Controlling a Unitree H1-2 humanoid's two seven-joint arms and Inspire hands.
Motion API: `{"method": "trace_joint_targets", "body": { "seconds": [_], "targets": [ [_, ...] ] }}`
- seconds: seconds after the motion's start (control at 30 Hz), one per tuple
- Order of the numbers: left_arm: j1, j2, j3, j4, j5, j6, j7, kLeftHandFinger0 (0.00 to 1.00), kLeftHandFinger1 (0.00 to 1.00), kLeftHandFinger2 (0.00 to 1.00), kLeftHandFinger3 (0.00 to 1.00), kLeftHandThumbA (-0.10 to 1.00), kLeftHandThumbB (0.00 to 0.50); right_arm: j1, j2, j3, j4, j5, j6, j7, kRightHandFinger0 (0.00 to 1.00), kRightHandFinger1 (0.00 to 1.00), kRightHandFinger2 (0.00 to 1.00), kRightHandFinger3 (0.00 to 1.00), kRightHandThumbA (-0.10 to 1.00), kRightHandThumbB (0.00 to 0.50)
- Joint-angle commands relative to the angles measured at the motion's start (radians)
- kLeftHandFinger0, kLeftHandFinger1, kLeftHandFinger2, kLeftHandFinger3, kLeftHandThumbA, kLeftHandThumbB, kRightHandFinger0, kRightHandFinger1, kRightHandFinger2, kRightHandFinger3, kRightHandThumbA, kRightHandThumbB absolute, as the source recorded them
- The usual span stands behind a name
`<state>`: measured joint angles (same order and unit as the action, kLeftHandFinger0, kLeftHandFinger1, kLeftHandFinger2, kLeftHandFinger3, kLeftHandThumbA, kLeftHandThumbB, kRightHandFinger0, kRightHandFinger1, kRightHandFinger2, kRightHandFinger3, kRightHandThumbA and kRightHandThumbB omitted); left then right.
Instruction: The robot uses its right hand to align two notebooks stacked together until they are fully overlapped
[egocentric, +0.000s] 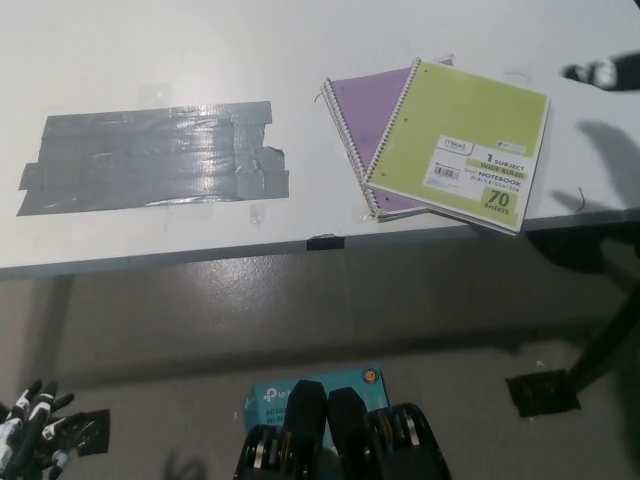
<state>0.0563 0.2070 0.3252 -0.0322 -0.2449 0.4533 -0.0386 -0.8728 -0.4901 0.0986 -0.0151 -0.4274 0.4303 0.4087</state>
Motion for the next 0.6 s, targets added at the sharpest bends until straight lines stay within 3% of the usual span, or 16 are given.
{"method": "trace_joint_targets", "body": {
  "seconds": [0.0,0.13,0.2,0.23,0.43,0.57],
  "targets": [
    [0.004,-0.002,-0.009,-0.04,0.006,0.017,0.021,0.68,0.72,0.8,0.97,0.66,0.011,-0.221,0.037,0.059,0.156,-0.27,0.04,0.104,1.0,1.0,1.0,1.0,1.0,0.348],
    [0.016,-0.008,-0.007,-0.037,0.011,0.017,0.028,0.71,0.73,0.82,0.97,0.67,0.0,-0.272,0.08,0.107,0.285,-0.294,0.04,0.068,1.0,1.0,1.0,1.0,1.0,0.326],
    [0.022,-0.017,-0.009,-0.036,0.013,0.008,0.025,0.7,0.71,0.79,0.95,0.68,0.015,-0.284,0.106,0.117,0.343,-0.316,0.04,0.066,1.0,1.0,1.0,1.0,1.0,0.293],
    [0.027,-0.016,-0.022,-0.038,0.022,0.003,0.019,0.65,0.69,0.79,0.93,0.7,0.033,-0.302,0.129,0.13,0.42,-0.335,0.04,0.046,1.0,1.0,1.0,1.0,1.0,0.281],
    [0.039,-0.016,-0.05,-0.036,0.025,-0.009,0.009,0.64,0.7,0.8,0.95,0.72,0.074,-0.278,0.198,0.115,0.595,-0.342,0.04,-0.051,1.0,1.0,1.0,1.0,1.0,0.264],
    [0.043,-0.009,-0.071,-0.036,0.051,-0.012,0.016,0.65,0.7,0.8,0.95,0.74,0.053,-0.25,0.245,0.068,0.643,-0.354,0.04,-0.104,1.0,1.0,1.0,1.0,1.0,0.245]
  ]
}}
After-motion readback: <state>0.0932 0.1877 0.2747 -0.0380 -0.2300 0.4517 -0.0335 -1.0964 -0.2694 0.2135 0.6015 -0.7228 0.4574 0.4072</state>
